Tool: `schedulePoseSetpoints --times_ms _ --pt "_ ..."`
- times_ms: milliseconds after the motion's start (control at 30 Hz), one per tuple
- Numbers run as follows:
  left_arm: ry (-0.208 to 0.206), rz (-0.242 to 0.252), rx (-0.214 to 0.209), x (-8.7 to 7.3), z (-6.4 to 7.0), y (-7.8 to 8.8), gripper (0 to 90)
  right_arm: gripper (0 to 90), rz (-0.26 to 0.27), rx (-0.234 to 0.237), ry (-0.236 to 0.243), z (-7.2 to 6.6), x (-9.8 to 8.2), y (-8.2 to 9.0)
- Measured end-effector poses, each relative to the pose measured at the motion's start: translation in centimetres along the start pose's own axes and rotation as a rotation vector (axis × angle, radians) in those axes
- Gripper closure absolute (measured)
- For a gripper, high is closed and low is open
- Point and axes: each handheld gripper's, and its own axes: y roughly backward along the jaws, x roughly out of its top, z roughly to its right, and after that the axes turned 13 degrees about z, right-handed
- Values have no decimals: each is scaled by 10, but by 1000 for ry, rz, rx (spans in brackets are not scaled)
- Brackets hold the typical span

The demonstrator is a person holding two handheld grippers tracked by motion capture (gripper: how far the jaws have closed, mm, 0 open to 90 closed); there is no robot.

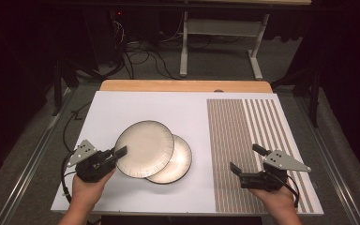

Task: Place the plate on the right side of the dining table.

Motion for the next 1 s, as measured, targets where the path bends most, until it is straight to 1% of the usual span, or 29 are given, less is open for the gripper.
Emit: schedulePoseSetpoints --times_ms 100,133,167,233,267,300,333,367,433,500,533,567,600,633,733,767,800,867,900,933,1000 --pt "-7 -2 -6 0 -1 0 788 10 -6 20 5 -6 5 -11" --pt "-7 -2 -6 0 -1 0 787 10 -6 20 5 -6 5 -11" --pt "-1 -4 -7 0 -1 0 786 13 -24 37 3 -11 7 -19" --pt "2 -7 -7 0 -2 0 786 13 -28 57 4 -14 9 -27" --pt "2 -7 -7 0 -2 0 786 13 -28 57 4 -14 9 -27" --pt "2 -8 -8 0 -2 0 785 17 -47 76 9 -20 10 -38" --pt "2 -8 -8 0 -2 0 786 17 -47 76 9 -20 10 -38" --pt "0 -7 -8 0 -2 0 786 18 -55 79 7 -22 10 -42" --pt "-3 -6 -11 0 -1 0 786 19 -78 111 7 -30 9 -59" --pt "-16 -7 -15 1 -1 -1 786 18 -96 118 10 -34 7 -67" --pt "-16 -7 -15 1 -1 -1 786 18 -96 118 10 -34 7 -67" --pt "-21 -8 -19 2 0 -1 786 19 -117 138 10 -40 5 -78" --pt "-21 -8 -19 2 0 -1 786 19 -117 138 10 -40 5 -78" --pt "-24 -8 -19 2 0 -1 786 23 -125 149 10 -43 4 -84" --pt "-25 -8 -21 2 0 -1 786 25 -128 154 10 -48 4 -90" --pt "-25 -8 -22 2 -1 -1 785 26 -124 162 17 -50 4 -93" --pt "-24 -9 -22 2 -1 -1 785 30 -129 166 13 -54 4 -98" --pt "-25 -9 -23 2 -1 -1 785 34 -126 171 20 -55 4 -100" --pt "-25 -8 -24 2 -1 -1 785 57 -123 179 17 -58 5 -104" --pt "-25 -8 -24 2 -1 -1 785 57 -123 179 17 -58 5 -104" --pt "-26 -8 -24 2 0 -1 786 102 -120 192 17 -62 7 -111"
